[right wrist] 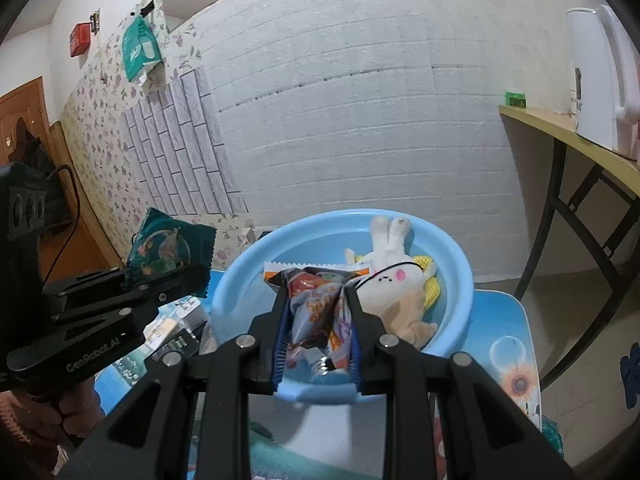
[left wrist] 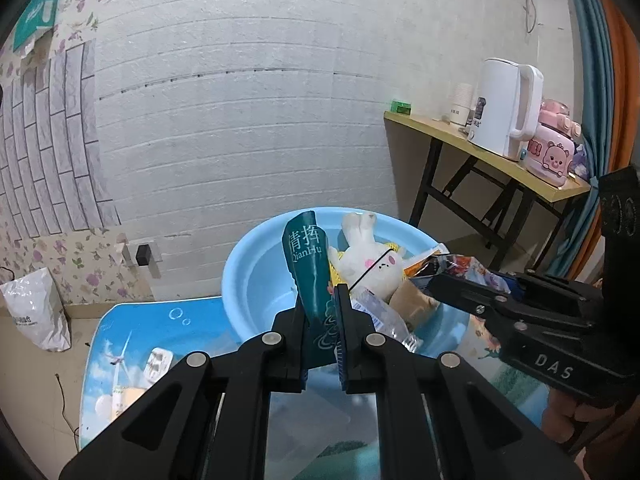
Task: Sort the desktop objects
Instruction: 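Carry the green packet and orange snack bag over the blue basin, then open both grippers to drop the packets into the basin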
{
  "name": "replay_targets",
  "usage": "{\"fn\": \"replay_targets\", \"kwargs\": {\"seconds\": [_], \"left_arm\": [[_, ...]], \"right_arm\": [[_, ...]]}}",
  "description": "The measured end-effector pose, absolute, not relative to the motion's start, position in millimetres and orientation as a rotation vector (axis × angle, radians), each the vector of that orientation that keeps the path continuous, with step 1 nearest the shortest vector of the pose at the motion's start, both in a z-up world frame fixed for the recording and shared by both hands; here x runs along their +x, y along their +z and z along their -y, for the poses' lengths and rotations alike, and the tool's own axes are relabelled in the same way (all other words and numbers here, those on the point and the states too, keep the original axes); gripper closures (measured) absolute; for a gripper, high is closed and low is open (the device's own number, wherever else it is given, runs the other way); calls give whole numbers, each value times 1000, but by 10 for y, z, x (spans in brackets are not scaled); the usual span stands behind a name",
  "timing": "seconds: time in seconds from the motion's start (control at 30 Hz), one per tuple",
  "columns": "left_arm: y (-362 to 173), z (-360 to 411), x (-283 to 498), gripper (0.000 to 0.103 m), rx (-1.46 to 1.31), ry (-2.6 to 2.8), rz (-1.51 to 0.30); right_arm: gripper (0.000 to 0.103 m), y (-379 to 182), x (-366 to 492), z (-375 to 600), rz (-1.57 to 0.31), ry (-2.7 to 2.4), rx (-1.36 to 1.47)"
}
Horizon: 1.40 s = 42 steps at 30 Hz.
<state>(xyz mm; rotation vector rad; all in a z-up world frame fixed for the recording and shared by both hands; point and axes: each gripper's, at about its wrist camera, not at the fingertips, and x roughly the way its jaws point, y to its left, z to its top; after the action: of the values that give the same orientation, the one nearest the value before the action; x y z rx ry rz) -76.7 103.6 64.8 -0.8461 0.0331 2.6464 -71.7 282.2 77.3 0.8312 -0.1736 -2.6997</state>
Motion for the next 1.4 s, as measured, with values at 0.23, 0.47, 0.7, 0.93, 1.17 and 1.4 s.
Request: {"fn": "replay_targets", "kwargs": {"seconds": [0.23,0.47,0.7,0.93,1.17,1.4], "left_arm": [[514,-1127,-1034,76,-919,2612,-27],[447,-1119,-1085,65,-935,2619,-47],[430,-996,-1086,52,-957,2641,-26],[391,-890,-1034,30,-1004,2677,-62],[356,-667,-886,24,-1041,2686,-40],[293,-327,-671,22,-1063,2709,-9]], "right_arm": [[78,660,-929,-2803,138,-2704,889],[78,552,-1055,-2816,146,-2708,939],[75,546,-1122,-2784,104,-2735,980],[50,587,-1093,-2787,71,-2791,1008],[49,686,-912,-2740,69,-2819,998],[49,746,-620,-2615,50,-2823,983]]}}
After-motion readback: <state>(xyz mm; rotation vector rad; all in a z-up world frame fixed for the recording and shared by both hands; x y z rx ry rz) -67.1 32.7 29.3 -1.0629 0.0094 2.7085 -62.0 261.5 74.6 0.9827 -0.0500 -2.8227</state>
